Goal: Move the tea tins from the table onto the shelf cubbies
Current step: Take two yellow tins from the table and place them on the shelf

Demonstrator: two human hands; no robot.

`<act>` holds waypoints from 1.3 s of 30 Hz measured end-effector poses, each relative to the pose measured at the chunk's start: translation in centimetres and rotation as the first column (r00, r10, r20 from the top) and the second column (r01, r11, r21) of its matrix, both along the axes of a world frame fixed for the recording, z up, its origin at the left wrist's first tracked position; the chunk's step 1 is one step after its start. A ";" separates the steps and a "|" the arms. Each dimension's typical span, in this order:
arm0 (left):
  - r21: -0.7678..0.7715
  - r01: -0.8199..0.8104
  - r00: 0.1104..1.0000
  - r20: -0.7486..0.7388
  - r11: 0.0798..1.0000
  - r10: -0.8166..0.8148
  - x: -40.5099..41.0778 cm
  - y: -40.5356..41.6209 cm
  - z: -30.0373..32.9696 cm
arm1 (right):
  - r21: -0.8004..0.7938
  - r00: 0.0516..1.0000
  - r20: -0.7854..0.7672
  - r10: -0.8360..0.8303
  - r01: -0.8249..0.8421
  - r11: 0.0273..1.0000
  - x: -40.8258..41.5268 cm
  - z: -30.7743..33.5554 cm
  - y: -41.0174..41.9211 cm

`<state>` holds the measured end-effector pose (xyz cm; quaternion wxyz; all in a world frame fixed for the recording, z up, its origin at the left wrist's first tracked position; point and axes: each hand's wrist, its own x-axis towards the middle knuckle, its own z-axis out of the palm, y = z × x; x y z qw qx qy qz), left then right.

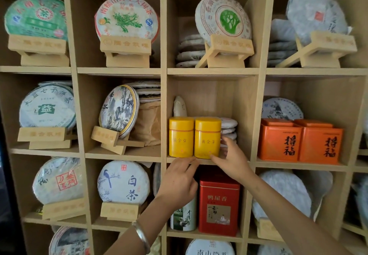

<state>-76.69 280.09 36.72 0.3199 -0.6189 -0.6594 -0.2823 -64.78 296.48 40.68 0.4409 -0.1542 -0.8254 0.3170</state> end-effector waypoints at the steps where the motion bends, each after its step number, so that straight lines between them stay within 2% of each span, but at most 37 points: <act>1: -0.009 -0.007 0.999 -0.033 1.000 0.007 0.2 0.2 0.0 | 0.033 1.000 0.016 -0.009 0.009 0.999 0.1 -0.1 -0.1; 8: -0.114 -0.061 0.998 -0.009 0.992 0.060 0.0 0.9 -0.2 | 0.068 0.995 0.083 -0.047 0.042 0.997 0.3 0.2 0.0; 13: -0.134 -0.053 0.998 0.010 0.990 0.055 0.1 0.9 0.0 | 0.053 0.995 0.090 -0.042 0.038 0.998 0.4 0.3 0.0; 20: -0.111 -0.036 0.997 0.070 0.993 0.044 0.4 0.7 0.3 | 0.005 0.996 0.092 -0.009 0.008 1.000 0.8 0.4 -0.2; 27: -0.034 -0.005 0.989 0.146 0.999 0.010 0.8 0.5 0.9 | 0.033 0.984 0.141 -0.112 0.109 0.994 3.5 -0.1 -0.3; 31: -0.033 0.070 0.990 0.125 0.997 -0.065 2.4 0.6 0.7 | 0.141 0.965 0.158 -0.211 0.190 0.972 6.5 -0.2 -1.9; 35: -0.071 0.219 0.969 0.130 0.973 -0.209 5.9 1.4 1.0 | 0.298 0.920 0.187 -0.345 0.281 0.912 11.7 -0.8 -4.4; 37: -0.092 0.328 0.940 0.131 0.940 -0.315 8.5 2.0 0.9 | 0.375 0.855 0.218 -0.470 0.371 0.849 15.8 -1.4 -5.8; 39: -0.131 0.403 0.912 0.141 0.906 -0.385 11.5 2.6 0.4 | 0.435 0.743 0.277 -0.609 0.468 0.770 21.0 -2.3 -7.6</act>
